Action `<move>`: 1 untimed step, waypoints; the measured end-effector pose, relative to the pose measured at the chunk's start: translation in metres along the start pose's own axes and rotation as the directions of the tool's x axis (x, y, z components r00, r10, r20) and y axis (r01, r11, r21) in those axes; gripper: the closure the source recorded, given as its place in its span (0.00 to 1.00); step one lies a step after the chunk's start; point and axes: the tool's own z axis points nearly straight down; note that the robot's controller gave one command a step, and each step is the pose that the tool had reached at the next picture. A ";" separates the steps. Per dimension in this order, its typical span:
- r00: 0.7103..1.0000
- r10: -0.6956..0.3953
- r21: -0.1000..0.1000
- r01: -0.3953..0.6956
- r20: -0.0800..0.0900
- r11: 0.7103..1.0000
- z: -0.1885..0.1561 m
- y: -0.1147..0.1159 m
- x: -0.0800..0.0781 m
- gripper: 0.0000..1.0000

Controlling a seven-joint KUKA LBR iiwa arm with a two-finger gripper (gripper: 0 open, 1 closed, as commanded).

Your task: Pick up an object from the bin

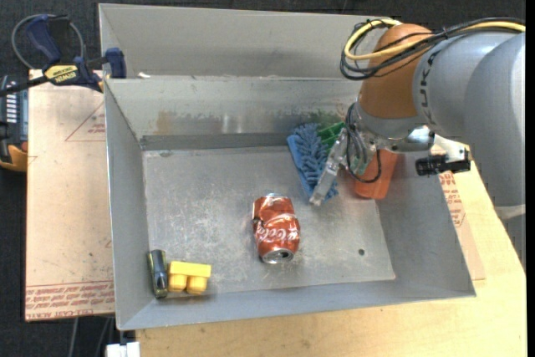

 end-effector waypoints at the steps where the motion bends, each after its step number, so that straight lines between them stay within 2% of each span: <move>1: 0.928 -0.374 -0.022 0.373 -0.004 0.927 0.001 -0.027 -0.023 0.00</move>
Offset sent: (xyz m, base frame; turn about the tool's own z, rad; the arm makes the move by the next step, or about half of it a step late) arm 0.0064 -0.0024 -0.0018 0.0403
